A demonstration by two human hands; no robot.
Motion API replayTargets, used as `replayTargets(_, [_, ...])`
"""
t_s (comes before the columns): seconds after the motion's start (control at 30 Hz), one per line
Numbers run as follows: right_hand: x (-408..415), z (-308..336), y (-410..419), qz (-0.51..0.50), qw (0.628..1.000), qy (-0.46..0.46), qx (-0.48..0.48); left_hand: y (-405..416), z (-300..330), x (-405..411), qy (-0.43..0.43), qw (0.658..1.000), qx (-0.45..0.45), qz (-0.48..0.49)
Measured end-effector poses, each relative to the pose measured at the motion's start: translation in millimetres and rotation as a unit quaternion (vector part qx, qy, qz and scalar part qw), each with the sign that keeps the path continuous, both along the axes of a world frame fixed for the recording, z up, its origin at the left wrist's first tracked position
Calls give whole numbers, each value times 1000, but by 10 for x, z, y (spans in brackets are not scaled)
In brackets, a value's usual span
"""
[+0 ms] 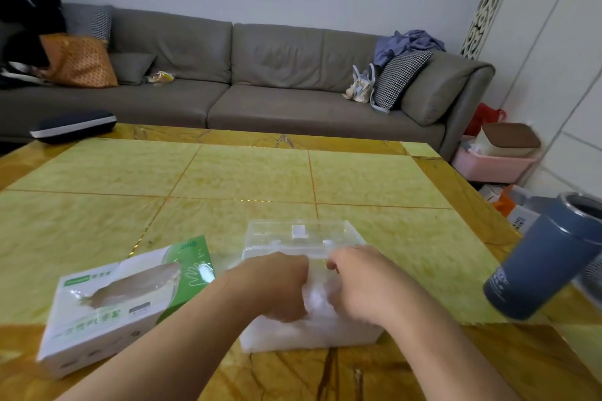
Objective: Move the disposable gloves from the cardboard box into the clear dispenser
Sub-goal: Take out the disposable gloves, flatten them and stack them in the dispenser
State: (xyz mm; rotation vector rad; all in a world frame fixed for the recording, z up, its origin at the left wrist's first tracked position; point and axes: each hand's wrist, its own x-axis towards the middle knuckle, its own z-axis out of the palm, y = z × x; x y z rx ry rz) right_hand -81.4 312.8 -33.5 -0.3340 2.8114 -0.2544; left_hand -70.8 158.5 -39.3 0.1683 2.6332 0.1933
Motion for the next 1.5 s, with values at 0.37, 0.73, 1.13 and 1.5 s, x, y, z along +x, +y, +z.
replayTargets(0.37, [-224, 20, -242, 29, 979, -170, 107, -31, 112, 35, 24, 999, -22, -38])
replayTargets(0.73, [-221, -104, -338, 5, 980, -149, 132, 15, -18, 122, 120, 991, -1, 54])
replayTargets(1.13, [-115, -42, -248, -6, 988, -122, 94, 165, 52, -66, -66, 993, -94, 13])
replayTargets(1.5, [167, 1, -295, -29, 998, 37, 50, -216, 278, 502, 171, 976, 121, 54])
